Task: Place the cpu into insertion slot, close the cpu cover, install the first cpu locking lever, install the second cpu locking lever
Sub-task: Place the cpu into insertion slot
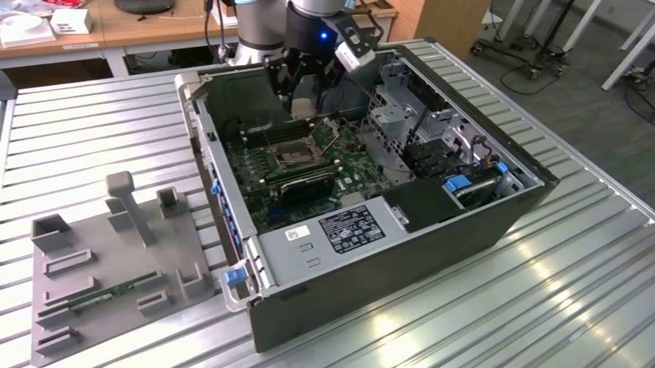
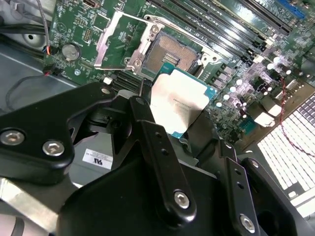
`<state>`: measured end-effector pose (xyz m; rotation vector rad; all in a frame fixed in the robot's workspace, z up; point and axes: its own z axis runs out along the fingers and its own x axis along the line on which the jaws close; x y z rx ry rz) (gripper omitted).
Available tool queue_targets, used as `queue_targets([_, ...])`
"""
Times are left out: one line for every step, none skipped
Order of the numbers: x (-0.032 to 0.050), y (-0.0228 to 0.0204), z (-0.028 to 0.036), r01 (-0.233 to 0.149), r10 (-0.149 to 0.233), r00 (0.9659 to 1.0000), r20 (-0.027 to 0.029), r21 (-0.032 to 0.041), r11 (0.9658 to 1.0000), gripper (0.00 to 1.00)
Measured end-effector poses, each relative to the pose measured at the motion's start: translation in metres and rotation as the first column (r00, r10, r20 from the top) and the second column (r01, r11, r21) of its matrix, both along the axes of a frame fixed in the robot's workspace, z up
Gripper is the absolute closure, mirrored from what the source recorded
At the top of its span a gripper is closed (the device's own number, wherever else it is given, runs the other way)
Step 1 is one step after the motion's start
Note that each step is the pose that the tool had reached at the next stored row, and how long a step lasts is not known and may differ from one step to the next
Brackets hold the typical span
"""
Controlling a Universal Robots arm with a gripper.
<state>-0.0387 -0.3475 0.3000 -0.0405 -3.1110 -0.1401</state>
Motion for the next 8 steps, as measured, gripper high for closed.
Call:
queue_targets([0.0000,0.0000,-0.0008,0.000,0.000,1.0000,-0.0004,-0.0001,1.0000,0.46])
queue_targets([0.0000,0.0000,-0.0008,0.000,0.000,1.0000,-0.0005,-0.0001,1.0000,0.46])
queue_targets([0.0000,0.0000,-0.0008,0.000,0.000,1.0000,-0.0005,-0.0001,1.0000,0.46])
queue_targets([0.0000,0.0000,-0.0008,0.000,0.000,1.0000,-0.0005,-0.0002,1.0000,0.46])
queue_targets([0.0000,0.0000,-0.0008,0.000,0.000,1.0000,-0.0005,-0.0003,1.0000,0.46])
queue_targets([0.0000,0.0000,-0.0008,0.000,0.000,1.0000,-0.0005,-0.0003,1.0000,0.46])
queue_targets([0.0000,0.0000,-0.0008,0.000,0.000,1.0000,-0.0005,-0.0003,1.0000,0.46])
queue_targets([0.0000,0.0000,-0.0011,0.000,0.000,1.0000,-0.0005,-0.0003,1.0000,0.46])
